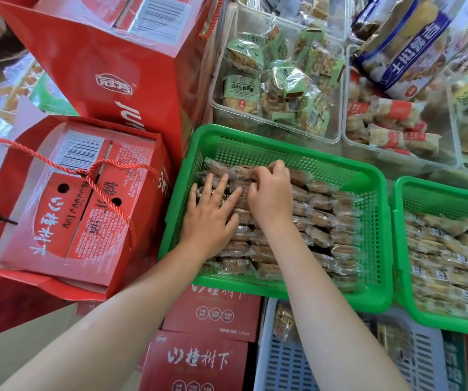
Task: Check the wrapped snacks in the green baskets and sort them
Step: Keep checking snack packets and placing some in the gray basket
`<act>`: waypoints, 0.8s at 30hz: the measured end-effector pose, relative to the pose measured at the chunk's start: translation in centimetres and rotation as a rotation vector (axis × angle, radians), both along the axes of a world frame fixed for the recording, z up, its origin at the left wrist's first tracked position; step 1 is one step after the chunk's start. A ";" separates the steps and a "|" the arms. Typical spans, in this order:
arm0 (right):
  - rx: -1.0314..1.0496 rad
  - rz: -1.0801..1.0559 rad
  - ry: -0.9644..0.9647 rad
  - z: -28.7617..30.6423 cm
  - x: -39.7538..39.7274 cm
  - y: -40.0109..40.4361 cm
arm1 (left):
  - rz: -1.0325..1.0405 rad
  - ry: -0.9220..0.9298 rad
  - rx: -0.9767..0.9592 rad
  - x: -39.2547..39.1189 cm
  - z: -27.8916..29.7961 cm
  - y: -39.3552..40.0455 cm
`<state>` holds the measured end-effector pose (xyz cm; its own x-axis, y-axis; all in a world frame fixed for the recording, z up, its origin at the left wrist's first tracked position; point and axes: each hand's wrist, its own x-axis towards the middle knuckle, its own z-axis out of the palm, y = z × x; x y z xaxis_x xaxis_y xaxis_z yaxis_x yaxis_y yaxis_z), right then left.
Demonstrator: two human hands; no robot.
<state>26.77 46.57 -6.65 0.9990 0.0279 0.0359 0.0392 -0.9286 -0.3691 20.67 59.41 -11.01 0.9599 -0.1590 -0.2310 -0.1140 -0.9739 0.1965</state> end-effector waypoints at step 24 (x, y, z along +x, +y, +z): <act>0.910 -0.472 0.516 1.9 3.5 -3.2 | 0.019 0.052 -0.022 0.1 0.2 0.2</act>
<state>30.23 43.40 -4.73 0.8044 -0.1797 -0.5663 -0.5933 -0.1910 -0.7820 20.78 59.57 -10.79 0.9496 -0.1464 -0.2773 -0.0845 -0.9711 0.2233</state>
